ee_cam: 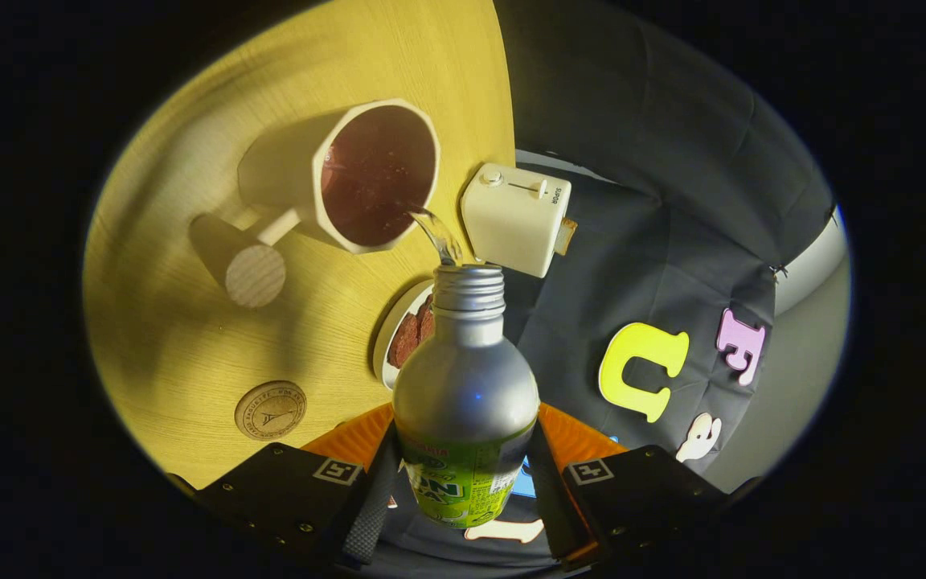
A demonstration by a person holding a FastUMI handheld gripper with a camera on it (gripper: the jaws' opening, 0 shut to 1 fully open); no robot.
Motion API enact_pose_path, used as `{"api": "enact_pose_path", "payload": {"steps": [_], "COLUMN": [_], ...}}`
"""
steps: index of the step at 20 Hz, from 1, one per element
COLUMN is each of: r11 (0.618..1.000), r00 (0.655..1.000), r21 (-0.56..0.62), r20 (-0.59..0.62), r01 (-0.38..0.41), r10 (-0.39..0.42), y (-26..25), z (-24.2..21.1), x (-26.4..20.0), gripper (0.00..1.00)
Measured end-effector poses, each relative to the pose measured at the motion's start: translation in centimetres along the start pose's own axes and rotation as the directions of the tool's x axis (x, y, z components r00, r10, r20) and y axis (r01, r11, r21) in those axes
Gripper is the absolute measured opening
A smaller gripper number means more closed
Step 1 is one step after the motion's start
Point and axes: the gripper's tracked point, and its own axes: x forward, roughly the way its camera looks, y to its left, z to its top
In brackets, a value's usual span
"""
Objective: Take the bottle from table, then pour the juice into the cup, finally place the bottle on the coaster
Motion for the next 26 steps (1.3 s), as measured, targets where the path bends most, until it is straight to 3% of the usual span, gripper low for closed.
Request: {"api": "enact_pose_path", "payload": {"steps": [26], "r11": [0.978], "r00": [1.000], "r21": [-0.206], "r20": [0.025], "r01": [0.017], "r10": [-0.012], "y": [-0.77], "z": [0.61], "x": [0.23], "gripper": [0.78]}}
